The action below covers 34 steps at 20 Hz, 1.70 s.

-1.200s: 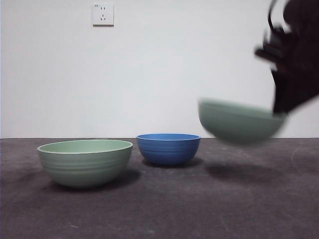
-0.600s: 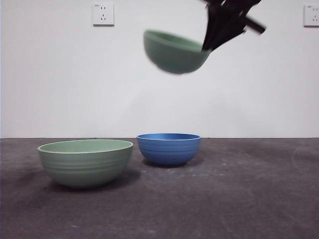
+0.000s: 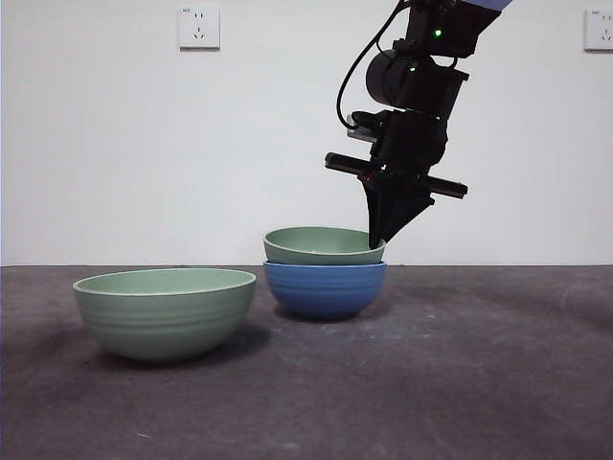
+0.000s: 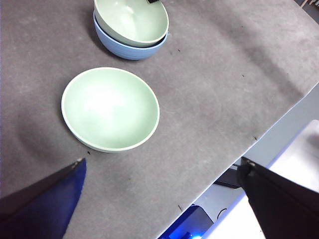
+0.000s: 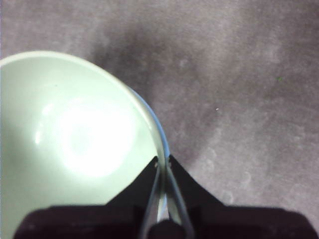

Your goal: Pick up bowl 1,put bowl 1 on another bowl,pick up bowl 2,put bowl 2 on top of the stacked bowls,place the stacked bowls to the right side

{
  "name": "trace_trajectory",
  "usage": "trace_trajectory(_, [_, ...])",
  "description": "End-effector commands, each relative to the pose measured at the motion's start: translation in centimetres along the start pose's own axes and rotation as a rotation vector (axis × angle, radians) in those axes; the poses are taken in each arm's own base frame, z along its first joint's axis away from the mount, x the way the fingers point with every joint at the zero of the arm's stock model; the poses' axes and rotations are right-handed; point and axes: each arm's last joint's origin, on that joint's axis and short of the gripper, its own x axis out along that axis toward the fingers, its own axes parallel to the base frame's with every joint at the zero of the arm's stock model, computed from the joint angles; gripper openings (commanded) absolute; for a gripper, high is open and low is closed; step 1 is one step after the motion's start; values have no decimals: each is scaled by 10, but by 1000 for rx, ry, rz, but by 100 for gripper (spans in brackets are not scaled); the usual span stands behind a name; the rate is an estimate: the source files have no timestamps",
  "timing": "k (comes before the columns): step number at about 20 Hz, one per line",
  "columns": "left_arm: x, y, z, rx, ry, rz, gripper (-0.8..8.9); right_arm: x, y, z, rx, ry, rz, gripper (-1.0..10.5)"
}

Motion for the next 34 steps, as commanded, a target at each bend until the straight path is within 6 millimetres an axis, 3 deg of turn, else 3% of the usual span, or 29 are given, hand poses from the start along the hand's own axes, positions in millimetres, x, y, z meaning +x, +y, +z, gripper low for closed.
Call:
trace_trajectory(1, [2,0,1,0,8,-6,567,5,3,-1,-27,15,-1,-12])
trace_trajectory(4, [4,2,2,-7,18,-5,567,5,6,-4,-36,47,3,16])
trace_trajectory(7, [5,3,2,-9,20,-5,567,5,10,-5,-42,55,4,185])
trace_trajectory(11, [5,3,2,-8,23,12,567,4,16,-3,-55,39,16,190])
trace_trajectory(13, [6,5,3,-10,25,12,567,-9,18,1,-59,8,19,190])
trace_trajectory(16, [15,11,7,-30,46,18,567,-53,23,5,-70,-87,23,190])
trace_trajectory(21, [45,32,24,-72,65,86,567,-161,32,-16,-84,-219,31,190])
trace_trajectory(25, [88,53,33,-90,127,170,566,-245,38,-53,-106,-338,43,190])
trace_trajectory(28, [122,70,33,-107,192,230,566,-297,40,-83,-125,-445,48,189])
trace_trajectory(31, [153,85,28,-131,246,238,562,-336,41,-117,-136,-518,53,190])
trace_trajectory(34, [174,94,22,-146,283,262,562,-361,41,-146,-143,-545,57,189])
